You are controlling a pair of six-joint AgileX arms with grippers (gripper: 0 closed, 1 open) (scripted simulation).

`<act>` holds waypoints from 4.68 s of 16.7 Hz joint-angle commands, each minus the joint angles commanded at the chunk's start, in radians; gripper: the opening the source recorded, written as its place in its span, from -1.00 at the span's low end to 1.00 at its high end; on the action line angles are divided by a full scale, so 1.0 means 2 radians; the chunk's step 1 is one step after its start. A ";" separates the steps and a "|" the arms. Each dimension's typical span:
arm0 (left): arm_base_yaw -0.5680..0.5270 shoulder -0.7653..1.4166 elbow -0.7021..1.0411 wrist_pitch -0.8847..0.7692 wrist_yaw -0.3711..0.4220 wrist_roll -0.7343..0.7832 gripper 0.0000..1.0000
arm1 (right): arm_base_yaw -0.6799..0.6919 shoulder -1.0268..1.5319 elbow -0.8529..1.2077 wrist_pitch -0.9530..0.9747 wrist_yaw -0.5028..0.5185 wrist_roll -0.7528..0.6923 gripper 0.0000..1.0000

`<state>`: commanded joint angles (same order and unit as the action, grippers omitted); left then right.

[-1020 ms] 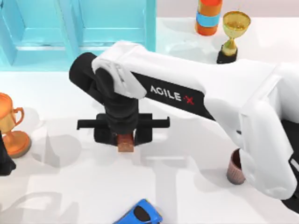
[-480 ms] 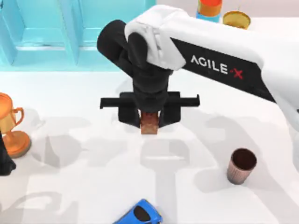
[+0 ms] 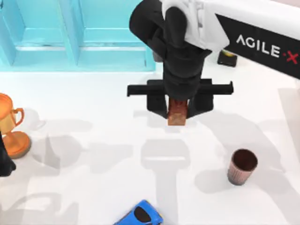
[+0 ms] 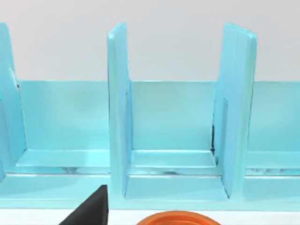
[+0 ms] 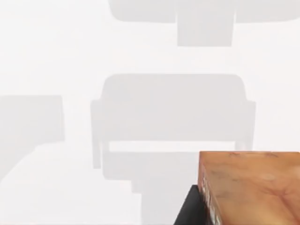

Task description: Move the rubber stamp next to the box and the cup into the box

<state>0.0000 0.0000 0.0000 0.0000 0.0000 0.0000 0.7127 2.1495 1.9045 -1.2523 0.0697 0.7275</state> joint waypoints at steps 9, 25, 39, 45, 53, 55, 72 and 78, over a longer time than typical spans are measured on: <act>0.000 0.000 0.000 0.000 0.000 0.000 1.00 | -0.141 -0.098 -0.111 0.025 -0.009 -0.142 -1.00; 0.000 0.000 0.000 0.000 0.000 0.000 1.00 | -0.263 -0.172 -0.246 0.086 -0.024 -0.267 -1.00; 0.000 0.000 0.000 0.000 0.000 0.000 1.00 | -0.264 -0.152 -0.304 0.164 -0.025 -0.267 -0.70; 0.000 0.000 0.000 0.000 0.000 0.000 1.00 | -0.264 -0.152 -0.304 0.164 -0.025 -0.267 0.21; 0.000 0.000 0.000 0.000 0.000 0.000 1.00 | -0.264 -0.152 -0.304 0.164 -0.025 -0.267 1.00; 0.000 0.000 0.000 0.000 0.000 0.000 1.00 | -0.264 -0.152 -0.304 0.164 -0.025 -0.267 1.00; 0.000 0.000 0.000 0.000 0.000 0.000 1.00 | -0.266 -0.174 -0.132 -0.030 -0.025 -0.269 1.00; 0.000 0.000 0.000 0.000 0.000 0.000 1.00 | -0.248 -0.183 -0.153 -0.019 -0.024 -0.249 1.00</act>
<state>0.0000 0.0000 0.0000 0.0000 0.0000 0.0000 0.2172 1.7827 1.5980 -1.2898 0.0208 0.2288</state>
